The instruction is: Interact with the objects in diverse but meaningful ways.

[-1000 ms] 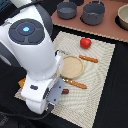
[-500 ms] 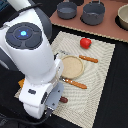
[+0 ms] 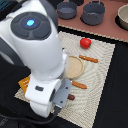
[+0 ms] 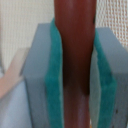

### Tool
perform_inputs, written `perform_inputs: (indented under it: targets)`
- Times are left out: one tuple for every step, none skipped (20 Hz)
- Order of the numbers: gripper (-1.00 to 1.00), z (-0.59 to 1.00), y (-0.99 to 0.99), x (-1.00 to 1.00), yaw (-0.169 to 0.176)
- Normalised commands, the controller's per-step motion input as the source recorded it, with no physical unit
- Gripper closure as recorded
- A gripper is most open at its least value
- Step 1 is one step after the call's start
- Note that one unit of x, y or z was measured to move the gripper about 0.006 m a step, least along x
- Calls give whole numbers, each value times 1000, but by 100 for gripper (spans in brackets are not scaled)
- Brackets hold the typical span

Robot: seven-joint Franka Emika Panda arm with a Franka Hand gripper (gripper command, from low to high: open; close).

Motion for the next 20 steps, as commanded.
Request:
perform_inputs:
  targets:
    - [100, 169, 771, -123, 108]
    - [100, 77, 760, -160, 106]
    - [100, 9, 746, -171, 108]
    - [100, 0, 757, -166, 106]
    - [100, 0, 751, -189, 107]
    - [100, 0, 731, -234, 109]
    - [100, -51, 714, -254, 110]
    - [100, -106, 674, -283, 113]
    - [100, -157, 623, -340, 114]
    - [100, -200, 571, -414, 116]
    - [100, -203, 534, -489, 119]
    - [100, -186, 480, -554, 121]
    - [100, -169, 466, -583, 116]
    - [100, -146, 474, -557, 115]
    - [100, -149, 466, -531, 115]
    - [100, -160, 449, -503, 114]
    - [100, -186, 414, -471, 113]
    - [100, -229, 366, -466, 110]
    - [100, -231, 317, -449, 105]
    - [100, -237, 289, -449, 91]
